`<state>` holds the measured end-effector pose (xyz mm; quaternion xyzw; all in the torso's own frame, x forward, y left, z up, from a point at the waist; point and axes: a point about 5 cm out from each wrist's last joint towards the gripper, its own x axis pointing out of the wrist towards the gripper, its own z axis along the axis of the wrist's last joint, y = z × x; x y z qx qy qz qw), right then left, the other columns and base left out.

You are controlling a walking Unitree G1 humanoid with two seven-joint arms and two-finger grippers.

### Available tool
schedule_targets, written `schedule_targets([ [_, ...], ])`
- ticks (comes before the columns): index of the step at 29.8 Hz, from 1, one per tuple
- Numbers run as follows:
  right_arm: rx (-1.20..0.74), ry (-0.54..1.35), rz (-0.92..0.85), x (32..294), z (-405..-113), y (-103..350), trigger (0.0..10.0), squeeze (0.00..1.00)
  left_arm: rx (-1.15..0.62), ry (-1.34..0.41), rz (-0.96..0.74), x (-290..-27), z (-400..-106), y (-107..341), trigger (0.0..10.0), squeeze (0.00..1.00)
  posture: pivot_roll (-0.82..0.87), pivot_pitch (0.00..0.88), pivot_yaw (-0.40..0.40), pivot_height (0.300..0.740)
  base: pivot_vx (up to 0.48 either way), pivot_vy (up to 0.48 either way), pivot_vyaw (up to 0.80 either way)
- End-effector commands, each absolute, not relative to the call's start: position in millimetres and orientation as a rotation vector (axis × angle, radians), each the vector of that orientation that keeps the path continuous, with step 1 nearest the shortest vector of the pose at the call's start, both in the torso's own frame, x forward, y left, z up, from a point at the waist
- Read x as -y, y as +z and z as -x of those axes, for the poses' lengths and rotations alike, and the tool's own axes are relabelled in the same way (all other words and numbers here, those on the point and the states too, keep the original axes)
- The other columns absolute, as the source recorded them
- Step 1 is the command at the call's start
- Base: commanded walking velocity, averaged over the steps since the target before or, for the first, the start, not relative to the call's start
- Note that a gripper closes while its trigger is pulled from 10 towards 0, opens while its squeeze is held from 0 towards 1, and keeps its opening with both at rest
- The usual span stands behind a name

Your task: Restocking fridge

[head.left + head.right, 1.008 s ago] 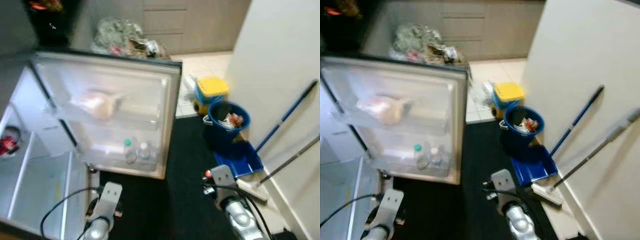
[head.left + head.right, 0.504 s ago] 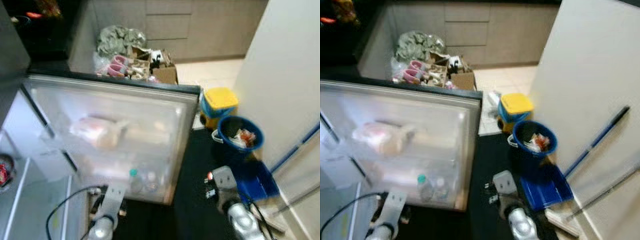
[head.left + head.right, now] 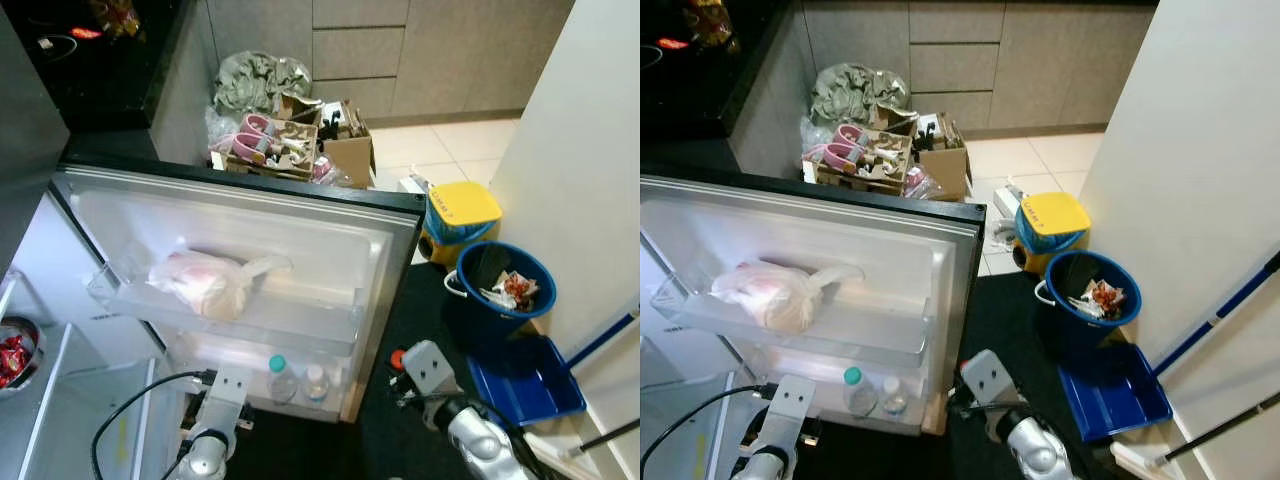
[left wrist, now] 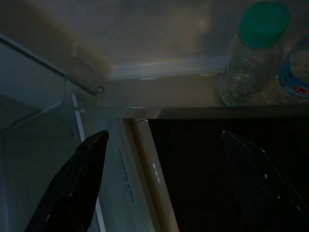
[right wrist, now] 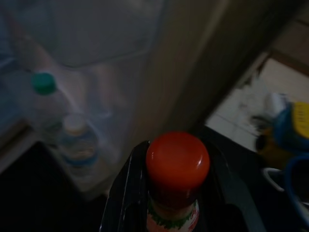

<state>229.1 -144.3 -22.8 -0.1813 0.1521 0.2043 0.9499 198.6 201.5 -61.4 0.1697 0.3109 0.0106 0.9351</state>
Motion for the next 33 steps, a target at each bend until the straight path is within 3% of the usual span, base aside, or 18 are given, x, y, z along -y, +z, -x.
schedule_targets([
  [1, -0.236, 0.307, 0.376, 154, -233, -11, 10.0, 0.00, -0.655, 0.023, -0.356, -203, -193, -65, 10.0, 0.00, -0.07, 0.009, -0.046, 0.740, 0.000, 0.000, 0.00],
  [8, -0.162, 0.323, 0.343, 159, -220, 8, 10.0, 0.00, -0.661, 0.020, -0.358, -202, -191, -66, 10.0, 0.00, -0.07, 0.017, -0.058, 0.740, 0.000, 0.000, 0.00],
  [20, 0.022, 0.760, 0.309, 140, -174, 105, 10.0, 0.00, -0.683, 0.005, -0.386, -209, -180, -70, 10.0, 0.00, -0.10, 0.058, -0.077, 0.740, 0.000, 0.000, 0.00],
  [28, 0.137, 0.840, 0.278, 127, -189, 150, 10.0, 0.00, -0.686, 0.001, -0.391, -209, -179, -70, 10.0, 0.00, -0.11, 0.064, -0.076, 0.740, 0.000, 0.000, 0.00],
  [33, 0.210, 0.817, 0.175, 113, -233, 178, 10.0, 0.00, -0.664, 0.000, -0.384, -205, -185, -67, 10.0, 0.00, -0.09, 0.066, -0.063, 0.740, 0.000, 0.000, 0.00],
])
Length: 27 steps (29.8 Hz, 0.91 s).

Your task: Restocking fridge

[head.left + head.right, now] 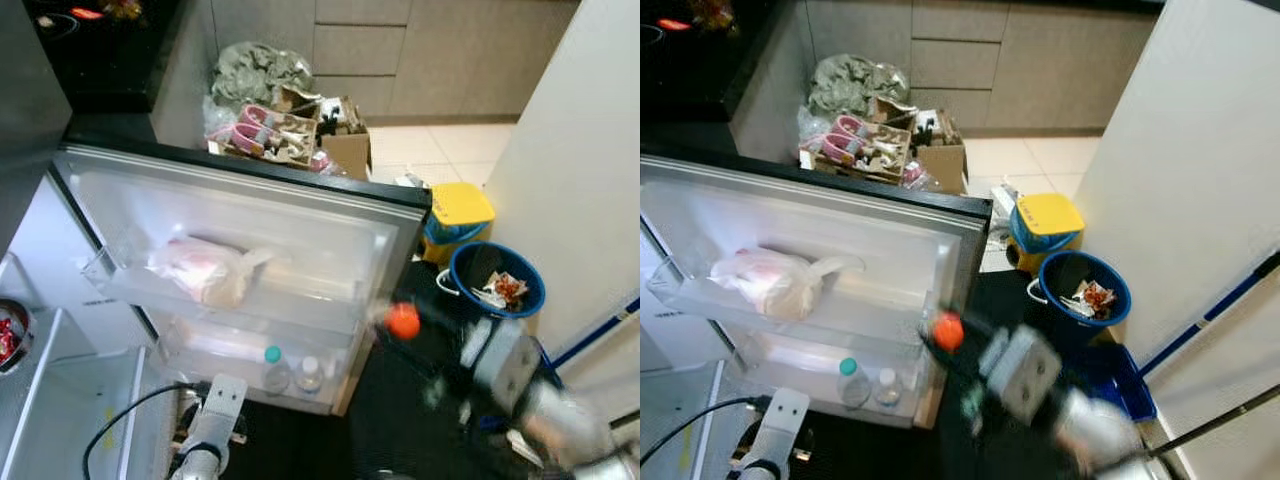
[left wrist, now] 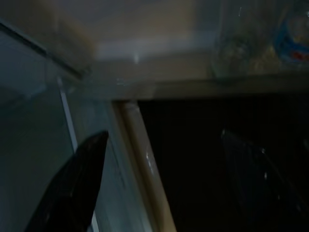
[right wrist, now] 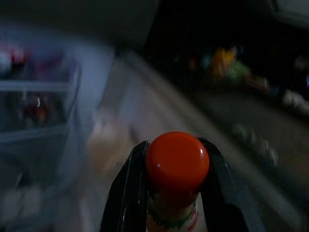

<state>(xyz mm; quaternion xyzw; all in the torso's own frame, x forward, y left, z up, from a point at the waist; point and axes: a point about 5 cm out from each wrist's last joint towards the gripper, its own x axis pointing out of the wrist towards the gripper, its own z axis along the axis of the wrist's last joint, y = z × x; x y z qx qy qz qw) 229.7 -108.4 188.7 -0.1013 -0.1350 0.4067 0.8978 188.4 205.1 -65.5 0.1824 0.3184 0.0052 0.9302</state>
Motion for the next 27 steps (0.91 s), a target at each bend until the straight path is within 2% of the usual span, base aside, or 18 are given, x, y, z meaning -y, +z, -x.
schedule_targets([
  [1, 0.202, 0.808, 0.156, 113, -242, 179, 10.0, 0.00, -0.640, 0.006, -0.380, -205, -188, -65, 10.0, 0.00, -0.09, 0.067, -0.059, 0.740, 0.000, 0.000, 0.00],
  [6, 0.185, 0.800, 0.116, 111, -255, 179, 10.0, 0.00, -0.595, 0.015, -0.375, -204, -195, -59, 10.0, 0.00, -0.09, 0.067, -0.059, 0.740, 0.000, 0.000, 0.00],
  [7, 0.147, 0.803, 0.052, 108, -269, 174, 10.0, 0.00, -0.519, 0.033, -0.376, -209, -207, -48, 10.0, 0.00, -0.06, 0.069, -0.046, 0.740, 0.000, 0.000, 0.00],
  [12, 0.095, 0.811, 0.002, 105, -279, 167, 10.0, 0.00, -0.440, 0.042, -0.382, -216, -215, -35, 10.0, 0.00, -0.05, 0.072, -0.045, 0.740, 0.000, 0.000, 0.00],
  [13, 0.034, 0.837, -0.030, 105, -284, 161, 10.0, 0.00, -0.355, -0.005, -0.414, -220, -215, -23, 10.0, 0.00, -0.04, 0.079, -0.044, 0.740, 0.000, 0.000, 0.00],
  [22, -0.032, 0.940, -0.039, 102, -286, 157, 10.0, 0.00, -0.247, -0.118, -0.438, -221, -205, -3, 10.0, 0.00, -0.03, 0.092, -0.038, 0.740, 0.000, 0.000, 0.00],
  [27, -0.093, 1.004, 0.022, 92, -290, 145, 10.0, 0.00, -0.191, -0.207, -0.447, -232, -186, 22, 10.0, 0.00, -0.03, 0.106, -0.036, 0.740, 0.000, 0.000, 0.00],
])
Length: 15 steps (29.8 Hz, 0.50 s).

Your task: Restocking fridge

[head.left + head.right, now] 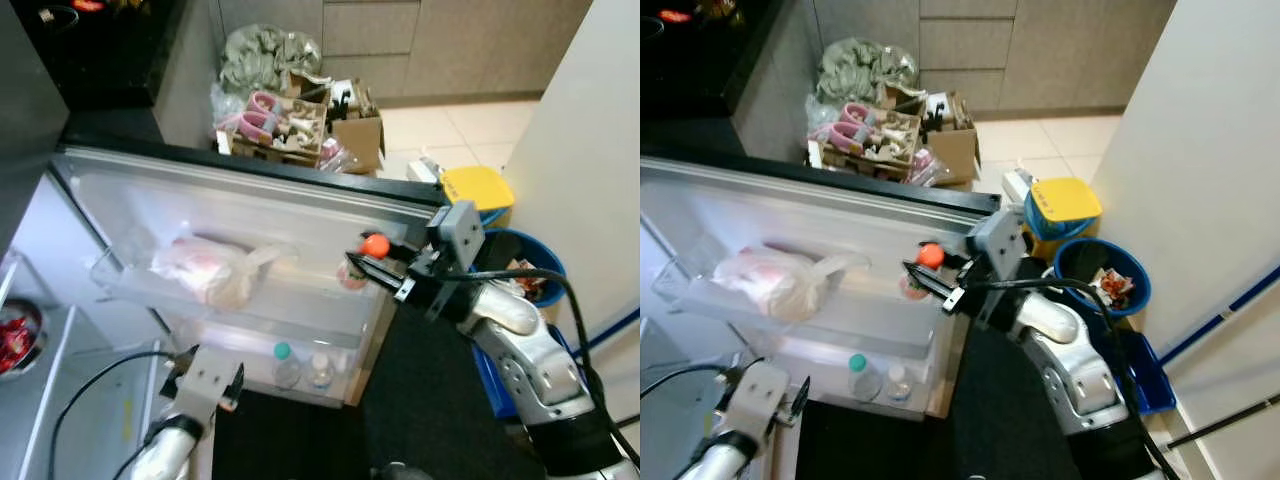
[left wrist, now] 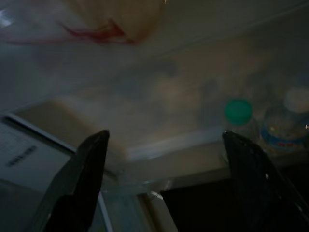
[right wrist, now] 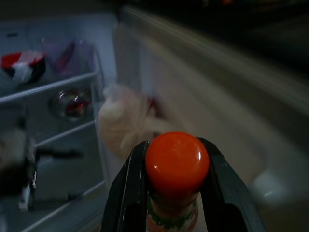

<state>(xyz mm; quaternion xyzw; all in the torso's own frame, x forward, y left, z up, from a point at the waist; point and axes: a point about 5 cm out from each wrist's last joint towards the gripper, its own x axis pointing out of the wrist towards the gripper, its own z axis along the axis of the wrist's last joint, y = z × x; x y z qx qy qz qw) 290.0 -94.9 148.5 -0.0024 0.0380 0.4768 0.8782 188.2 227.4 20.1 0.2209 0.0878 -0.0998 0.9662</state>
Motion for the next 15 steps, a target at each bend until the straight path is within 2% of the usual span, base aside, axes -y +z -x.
schedule_targets([
  [1, -0.102, 1.003, 0.021, 91, -292, 142, 10.0, 0.00, -0.184, -0.209, -0.450, -235, -183, 27, 10.0, 0.00, -0.02, 0.111, -0.035, 0.740, 0.000, 0.000, 0.00],
  [10, -0.112, 1.016, -0.062, 77, -299, 137, 10.0, 0.00, -0.112, -0.237, -0.434, -235, -178, 58, 10.0, 0.00, 0.01, 0.126, -0.034, 0.740, 0.000, 0.000, 0.00],
  [13, -0.143, 0.979, -0.084, 71, -309, 130, 10.0, 0.00, -0.030, -0.272, -0.417, -221, -183, 84, 10.0, 0.00, 0.02, 0.133, -0.038, 0.740, 0.000, 0.000, 0.00],
  [15, -0.165, 0.943, -0.030, 76, -313, 123, 10.0, 0.00, -0.001, -0.288, -0.406, -215, -185, 96, 10.0, 0.00, 0.02, 0.135, -0.043, 0.740, 0.000, 0.000, 0.00],
])
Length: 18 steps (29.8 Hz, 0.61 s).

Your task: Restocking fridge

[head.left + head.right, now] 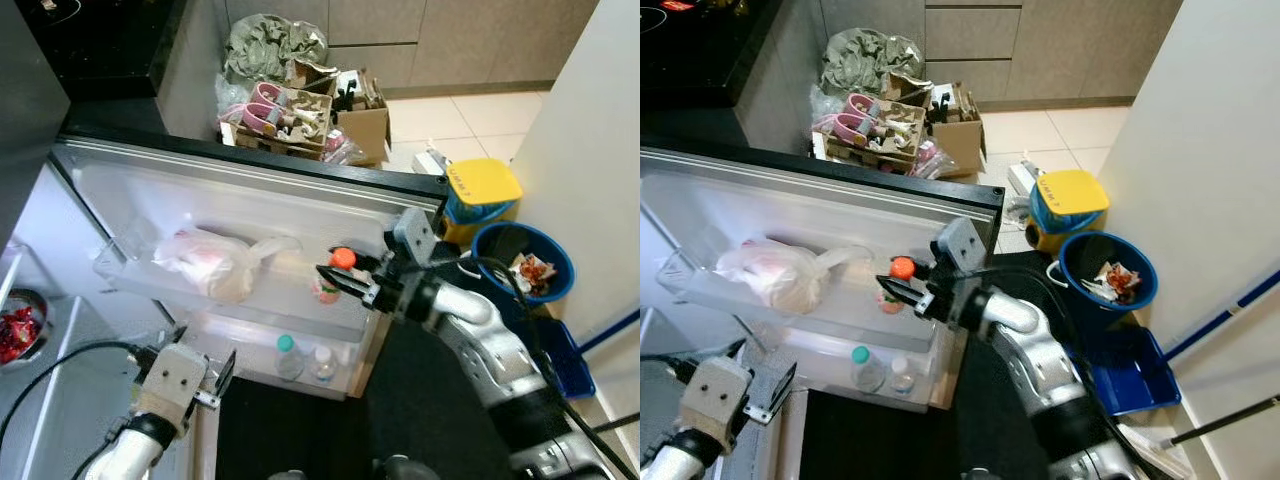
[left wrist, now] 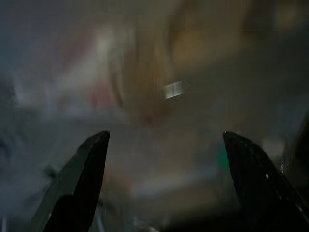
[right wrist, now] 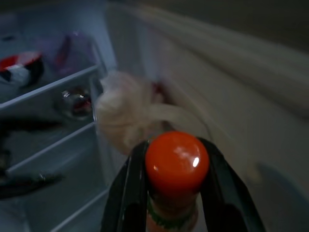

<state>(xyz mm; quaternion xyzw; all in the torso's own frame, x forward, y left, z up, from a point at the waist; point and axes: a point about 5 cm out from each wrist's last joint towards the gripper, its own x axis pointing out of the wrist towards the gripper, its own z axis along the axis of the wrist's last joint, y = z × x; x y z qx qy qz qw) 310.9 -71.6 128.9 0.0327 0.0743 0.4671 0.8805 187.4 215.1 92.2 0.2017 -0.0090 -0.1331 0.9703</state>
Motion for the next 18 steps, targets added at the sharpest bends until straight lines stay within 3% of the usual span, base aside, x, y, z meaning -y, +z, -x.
schedule_targets([
  [1, -0.165, 0.943, -0.030, 76, -313, 123, 10.0, 0.00, -0.001, -0.288, -0.406, -215, -185, 96, 10.0, 0.00, 0.02, 0.135, -0.043, 0.740, 0.000, 0.000, 0.00],
  [12, -0.246, 0.807, 0.132, 91, -319, 84, 10.0, 0.00, 0.005, -0.344, -0.366, -202, -189, 116, 10.0, 0.00, 0.02, 0.139, -0.048, 0.740, 0.000, 0.000, 0.00],
  [18, -0.253, 0.801, 0.120, 92, -322, 83, 10.0, 0.00, -0.005, -0.350, -0.364, -196, -192, 119, 10.0, 0.00, 0.01, 0.138, -0.048, 0.740, 0.000, 0.000, 0.00],
])
